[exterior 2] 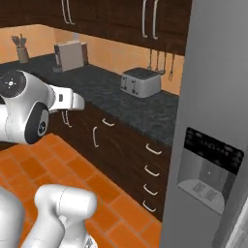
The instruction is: Take the strawberry from the fridge and place it on top of the pancake, located on the dining counter.
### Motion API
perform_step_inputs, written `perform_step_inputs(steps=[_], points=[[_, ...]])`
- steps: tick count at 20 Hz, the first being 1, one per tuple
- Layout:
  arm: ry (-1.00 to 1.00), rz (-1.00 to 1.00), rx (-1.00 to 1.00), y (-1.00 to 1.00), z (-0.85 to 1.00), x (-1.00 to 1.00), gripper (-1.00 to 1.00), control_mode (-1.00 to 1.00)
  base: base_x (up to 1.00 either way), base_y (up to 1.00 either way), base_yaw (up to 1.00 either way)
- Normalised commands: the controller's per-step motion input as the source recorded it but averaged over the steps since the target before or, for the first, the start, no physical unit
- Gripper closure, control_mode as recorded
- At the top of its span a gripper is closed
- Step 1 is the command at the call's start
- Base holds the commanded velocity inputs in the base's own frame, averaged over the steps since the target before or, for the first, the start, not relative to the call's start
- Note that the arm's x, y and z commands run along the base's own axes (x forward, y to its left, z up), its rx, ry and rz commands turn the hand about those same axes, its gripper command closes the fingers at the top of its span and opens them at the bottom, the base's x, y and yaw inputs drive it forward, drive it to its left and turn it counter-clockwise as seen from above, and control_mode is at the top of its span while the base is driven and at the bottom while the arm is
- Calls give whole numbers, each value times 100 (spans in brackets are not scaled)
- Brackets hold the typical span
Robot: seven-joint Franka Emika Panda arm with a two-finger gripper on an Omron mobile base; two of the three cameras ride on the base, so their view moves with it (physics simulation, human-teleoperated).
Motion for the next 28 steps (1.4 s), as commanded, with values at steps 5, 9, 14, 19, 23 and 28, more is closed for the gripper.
perform_step_inputs(steps=[5, 9, 14, 19, 23, 28], points=[[0, 0, 0, 0, 0, 0, 100, 100, -88, 23, 67], [0, 0, 0, 0, 0, 0, 100, 100, -67, -35, 64], [0, 0, 0, 0, 0, 0, 100, 100, -51, -7, 75], [0, 0, 0, 0, 0, 0, 100, 100, -64, 5, 73], [0, 0, 0, 0, 0, 0, 100, 100, -94, 31, 40], [0, 0, 0, 0, 0, 0, 100, 100, -98, 1, -28]])
